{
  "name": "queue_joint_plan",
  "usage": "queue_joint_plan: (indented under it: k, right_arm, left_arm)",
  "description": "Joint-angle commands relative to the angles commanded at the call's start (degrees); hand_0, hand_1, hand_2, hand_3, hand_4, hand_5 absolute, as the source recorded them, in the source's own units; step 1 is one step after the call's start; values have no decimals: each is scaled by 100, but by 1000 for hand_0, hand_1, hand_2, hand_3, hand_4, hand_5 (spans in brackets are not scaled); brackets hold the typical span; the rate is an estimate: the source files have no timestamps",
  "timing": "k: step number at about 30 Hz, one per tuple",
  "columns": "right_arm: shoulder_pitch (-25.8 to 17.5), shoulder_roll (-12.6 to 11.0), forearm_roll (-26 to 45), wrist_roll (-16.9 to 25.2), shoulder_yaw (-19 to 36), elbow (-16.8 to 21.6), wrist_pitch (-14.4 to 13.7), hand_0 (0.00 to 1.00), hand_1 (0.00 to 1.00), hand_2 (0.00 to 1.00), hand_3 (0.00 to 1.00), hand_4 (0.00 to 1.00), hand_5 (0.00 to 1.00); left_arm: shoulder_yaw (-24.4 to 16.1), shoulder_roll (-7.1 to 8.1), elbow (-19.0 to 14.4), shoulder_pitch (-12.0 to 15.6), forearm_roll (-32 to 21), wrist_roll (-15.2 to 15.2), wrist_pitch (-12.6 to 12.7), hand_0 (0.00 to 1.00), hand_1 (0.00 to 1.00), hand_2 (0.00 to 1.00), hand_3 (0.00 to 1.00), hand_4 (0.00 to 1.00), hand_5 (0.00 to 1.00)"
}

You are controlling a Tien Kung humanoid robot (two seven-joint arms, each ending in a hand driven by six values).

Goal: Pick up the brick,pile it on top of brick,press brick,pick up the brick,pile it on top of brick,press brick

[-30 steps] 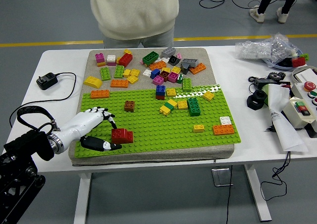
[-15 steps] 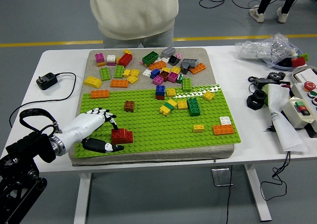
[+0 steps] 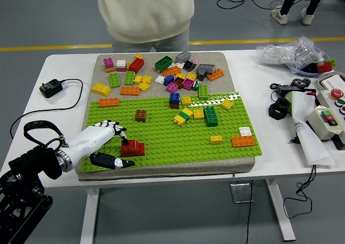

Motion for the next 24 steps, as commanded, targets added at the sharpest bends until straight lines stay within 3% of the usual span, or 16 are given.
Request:
queue_joint_plan:
  k: [24]
  right_arm:
    - [8, -6, 34, 1, -7, 0, -5, 762, 677, 723, 744, 998, 688]
  left_arm:
    - [31, -54, 187, -5, -8, -2, 39, 998, 998, 887, 609, 998, 626]
